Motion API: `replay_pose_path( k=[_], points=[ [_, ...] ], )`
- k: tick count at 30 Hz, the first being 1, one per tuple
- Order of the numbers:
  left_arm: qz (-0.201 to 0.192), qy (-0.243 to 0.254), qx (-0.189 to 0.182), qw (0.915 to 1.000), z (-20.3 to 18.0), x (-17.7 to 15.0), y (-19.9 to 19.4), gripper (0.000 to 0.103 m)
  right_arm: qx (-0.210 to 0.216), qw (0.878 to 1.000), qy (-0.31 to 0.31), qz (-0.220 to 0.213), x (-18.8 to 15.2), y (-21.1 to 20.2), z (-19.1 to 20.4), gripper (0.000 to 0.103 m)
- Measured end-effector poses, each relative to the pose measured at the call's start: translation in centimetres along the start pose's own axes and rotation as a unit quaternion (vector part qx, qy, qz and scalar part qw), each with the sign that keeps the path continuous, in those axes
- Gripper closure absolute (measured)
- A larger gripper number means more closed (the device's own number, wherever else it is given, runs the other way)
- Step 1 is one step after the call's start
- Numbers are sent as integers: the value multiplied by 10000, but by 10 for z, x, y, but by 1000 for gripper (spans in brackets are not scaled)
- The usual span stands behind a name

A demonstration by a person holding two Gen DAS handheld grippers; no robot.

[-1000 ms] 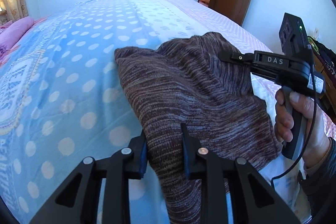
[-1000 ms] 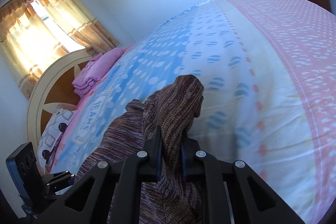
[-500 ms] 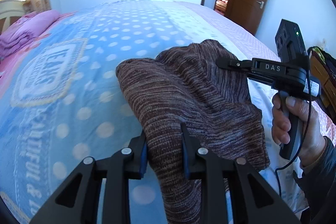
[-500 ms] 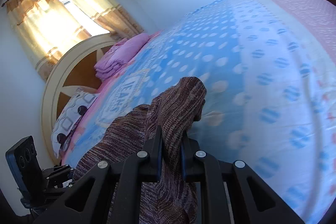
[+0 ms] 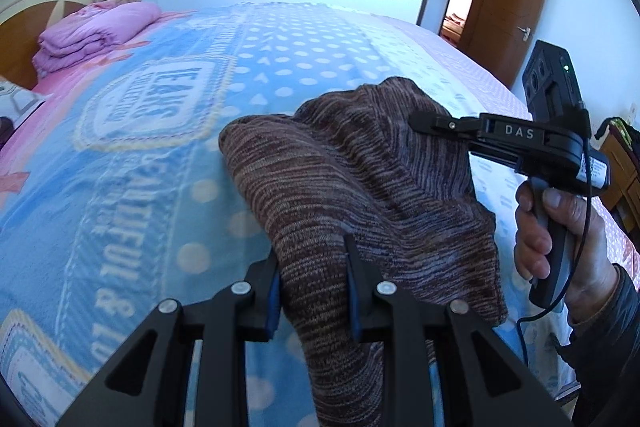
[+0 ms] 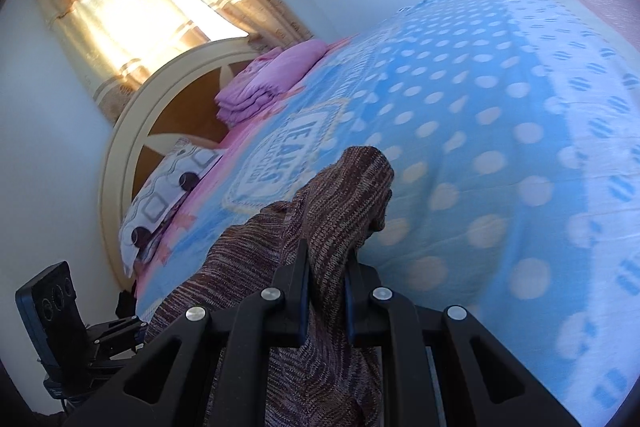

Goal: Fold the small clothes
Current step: 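Lift the brown bundle with both grippers and carry it along the bed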

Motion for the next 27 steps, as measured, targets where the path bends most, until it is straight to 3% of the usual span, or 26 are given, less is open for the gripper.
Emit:
replay_pose_path(
  k=[16,27],
  points=[
    [-264,-319,321,9986,63,-11,-40,76,470,9978,-425,202,4,51,83,90],
    [-264,-541,439,9972,96,-20,-47,76,624,9954,-579,447,1,87,111,90]
  ],
)
Point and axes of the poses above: each gripper's, at about its wrist camera, not at the fingertips, and y roughly the way its jaws point, z to its left, x to its top, the point moved 2 cm from there along y, roughly the way its jaws point, and after that the axes turned 9 degrees about -y, right-handed, at the moved point
